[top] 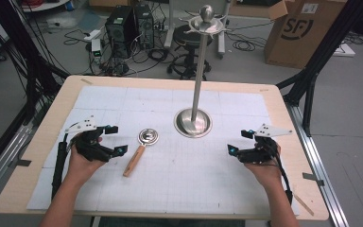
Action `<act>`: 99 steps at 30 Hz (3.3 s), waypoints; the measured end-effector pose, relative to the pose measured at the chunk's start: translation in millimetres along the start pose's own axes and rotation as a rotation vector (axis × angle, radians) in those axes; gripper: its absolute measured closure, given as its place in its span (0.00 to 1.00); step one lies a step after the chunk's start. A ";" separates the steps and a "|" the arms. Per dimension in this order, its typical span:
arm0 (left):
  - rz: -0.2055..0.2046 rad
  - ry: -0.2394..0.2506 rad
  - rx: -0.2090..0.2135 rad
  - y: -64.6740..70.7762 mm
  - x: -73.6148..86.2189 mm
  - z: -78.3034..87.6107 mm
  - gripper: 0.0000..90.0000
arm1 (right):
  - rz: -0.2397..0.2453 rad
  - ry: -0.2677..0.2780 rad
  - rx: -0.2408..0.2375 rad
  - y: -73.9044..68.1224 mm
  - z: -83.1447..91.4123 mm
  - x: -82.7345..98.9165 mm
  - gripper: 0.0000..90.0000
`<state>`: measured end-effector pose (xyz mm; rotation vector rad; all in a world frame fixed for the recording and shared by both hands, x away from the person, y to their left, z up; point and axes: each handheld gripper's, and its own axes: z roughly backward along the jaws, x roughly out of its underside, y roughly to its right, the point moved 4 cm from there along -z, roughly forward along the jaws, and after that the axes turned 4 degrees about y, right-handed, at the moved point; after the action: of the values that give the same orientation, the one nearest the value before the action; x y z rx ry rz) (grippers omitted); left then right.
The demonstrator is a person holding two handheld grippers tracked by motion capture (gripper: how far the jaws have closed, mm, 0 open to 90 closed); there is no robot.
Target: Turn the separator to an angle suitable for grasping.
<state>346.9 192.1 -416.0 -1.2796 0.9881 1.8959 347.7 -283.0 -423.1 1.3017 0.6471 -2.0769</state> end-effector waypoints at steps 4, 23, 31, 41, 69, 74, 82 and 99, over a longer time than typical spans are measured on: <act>-0.003 -0.019 -0.002 5.8 0.5 -3.9 0.02 | 0.012 0.001 0.002 -2.9 0.9 -1.7 0.13; 0.004 -0.247 -0.045 21.2 15.5 -46.6 0.12 | 0.037 -0.062 0.024 -3.8 -7.5 4.5 0.13; 0.014 -0.378 -0.105 16.0 28.2 -52.5 0.23 | 0.061 -0.093 0.033 -4.9 -11.2 8.4 0.13; -0.014 -0.472 -0.158 14.6 37.4 -57.3 0.33 | 0.052 -0.093 0.034 -3.5 -10.2 9.1 0.13; -0.108 -0.544 -0.150 17.4 37.3 -57.0 0.65 | 0.060 -0.103 0.034 -3.7 -12.0 10.1 0.13; -0.171 -0.568 -0.171 20.5 36.0 -62.2 0.61 | 0.057 -0.108 0.033 -4.4 -12.7 10.5 0.13; -0.185 -0.579 -0.167 22.3 33.6 -66.3 0.73 | 0.061 -0.109 0.033 -4.4 -13.4 10.6 0.13; -0.112 -0.513 0.064 41.2 34.6 -98.1 0.75 | 0.063 -0.089 0.016 -6.5 -11.0 6.9 0.13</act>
<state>347.0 90.5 -463.0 -0.7329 0.6839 1.9449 347.5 -272.6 -433.2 1.2158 0.5445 -2.0797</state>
